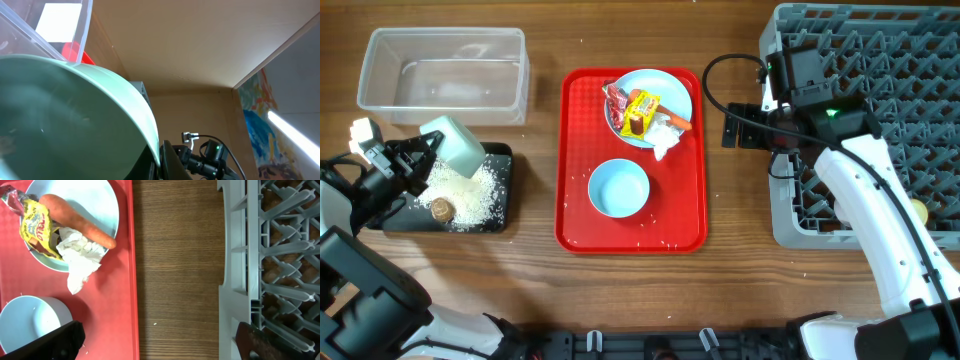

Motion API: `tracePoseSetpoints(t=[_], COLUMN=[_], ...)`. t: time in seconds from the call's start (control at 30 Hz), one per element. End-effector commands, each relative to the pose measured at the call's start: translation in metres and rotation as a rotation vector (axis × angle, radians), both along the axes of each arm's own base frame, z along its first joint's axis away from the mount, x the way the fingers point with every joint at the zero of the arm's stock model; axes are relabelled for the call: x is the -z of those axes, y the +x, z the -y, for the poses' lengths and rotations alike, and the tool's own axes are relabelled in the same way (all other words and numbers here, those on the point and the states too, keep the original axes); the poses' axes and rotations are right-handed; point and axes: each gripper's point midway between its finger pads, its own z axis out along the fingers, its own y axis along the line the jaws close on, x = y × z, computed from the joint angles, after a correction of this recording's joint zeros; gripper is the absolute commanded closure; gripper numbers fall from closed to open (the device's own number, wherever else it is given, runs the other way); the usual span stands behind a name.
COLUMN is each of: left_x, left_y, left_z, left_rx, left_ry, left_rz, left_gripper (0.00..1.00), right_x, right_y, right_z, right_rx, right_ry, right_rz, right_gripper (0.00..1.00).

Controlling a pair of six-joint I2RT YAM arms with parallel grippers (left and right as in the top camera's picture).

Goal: Sort waste into correct bins and load items into the dishwasher rack
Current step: 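Hold the rice bowl tilted over the black tray with left gripper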

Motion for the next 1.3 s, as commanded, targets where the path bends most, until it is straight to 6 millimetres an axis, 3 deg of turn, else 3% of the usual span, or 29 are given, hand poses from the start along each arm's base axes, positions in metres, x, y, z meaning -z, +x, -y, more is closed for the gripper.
tracePoseSetpoints(t=[0.0,0.43,0.57,0.7,0.8,0.87,1.0,1.13,1.27], left_x=[-0.002,-0.004,-0.005,-0.004,0.039,0.068,0.086,0.091,0.113], left_y=[-0.001,-0.001,0.008,0.028,0.047,0.054,0.059,0.053,0.049], left_z=[-0.003,0.002,0.048,0.13,0.187,0.215,0.246,0.27,0.268], left_rx=[-0.01,0.002,0.144,0.379,0.443,0.415,0.318,0.291,0.324], left_ry=[-0.023,-0.007,0.136,0.373,0.658,0.918,1.34,1.517,1.575], left_rz=[0.025,0.04,0.069,0.108,-0.058,-0.135,-0.112,-0.057,-0.105], left_gripper=[0.96,0.96,0.96,0.96,0.96,0.96,0.96,0.95,0.96], right_x=[0.001,0.0,-0.001,-0.001,-0.001,-0.001,-0.001,-0.001,-0.001], right_y=[0.002,0.002,0.005,0.004,0.005,0.005,0.005,0.005,0.005], right_z=[0.003,0.003,0.002,0.002,0.002,0.002,0.002,0.002,0.002], right_rx=[-0.003,-0.004,-0.001,-0.002,-0.002,-0.002,-0.003,-0.003,-0.003], right_ry=[-0.024,-0.024,-0.019,-0.021,-0.02,-0.02,-0.02,-0.02,-0.021], right_rz=[0.002,0.003,0.017,0.015,0.018,0.018,0.019,0.018,0.017], right_gripper=[0.0,0.0,0.0,0.0,0.0,0.0,0.0,0.0,0.0])
